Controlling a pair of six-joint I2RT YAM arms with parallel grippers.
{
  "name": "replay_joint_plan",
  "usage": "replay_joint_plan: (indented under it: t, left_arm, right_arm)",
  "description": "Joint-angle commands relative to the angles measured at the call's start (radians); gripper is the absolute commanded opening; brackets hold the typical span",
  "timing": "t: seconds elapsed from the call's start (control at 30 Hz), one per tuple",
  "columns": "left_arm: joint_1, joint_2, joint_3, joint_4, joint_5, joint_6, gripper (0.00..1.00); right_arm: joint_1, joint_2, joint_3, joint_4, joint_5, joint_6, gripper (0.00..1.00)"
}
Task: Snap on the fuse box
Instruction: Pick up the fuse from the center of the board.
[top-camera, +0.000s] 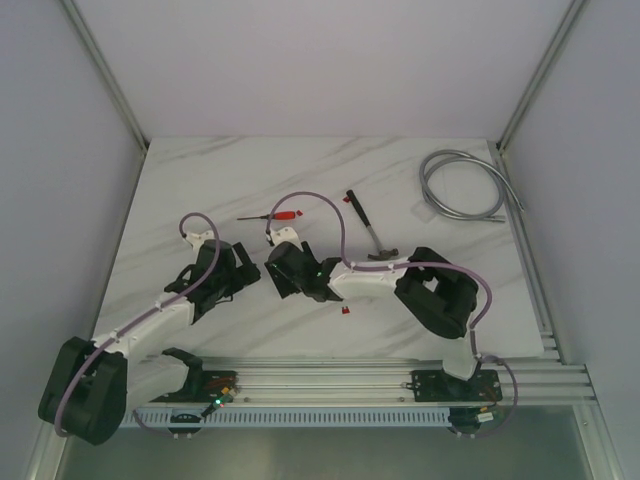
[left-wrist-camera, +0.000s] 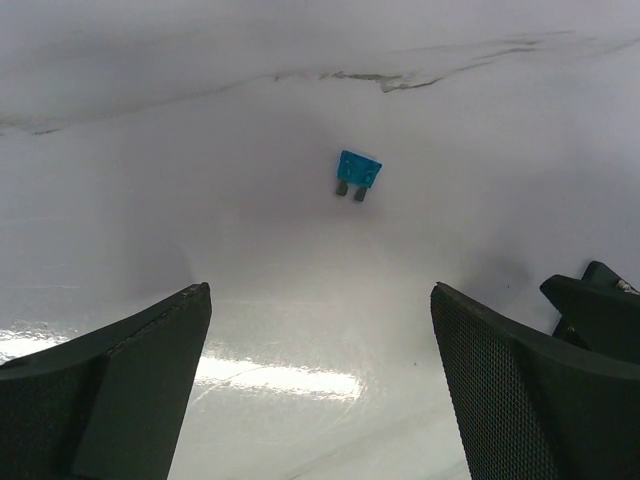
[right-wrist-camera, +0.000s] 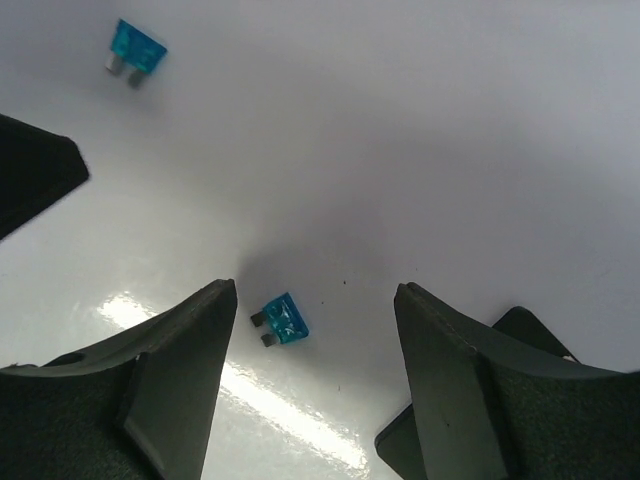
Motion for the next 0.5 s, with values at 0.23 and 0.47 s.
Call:
replay_joint_plan:
  t: [0.23,0.47]
  left_arm:
    - [0.011,-0.022,-0.012,0.009,0.008,0.008,1.0]
    - [0.012,-0.022,-0.012,0.012,0.019,0.008,1.0]
  right_arm:
    - [0.006,0.02,0.012,-0.081,0.028,0.023,0.72]
    - [0.005,-0.052,-0.061,-0.132,0.081,0.048,0.72]
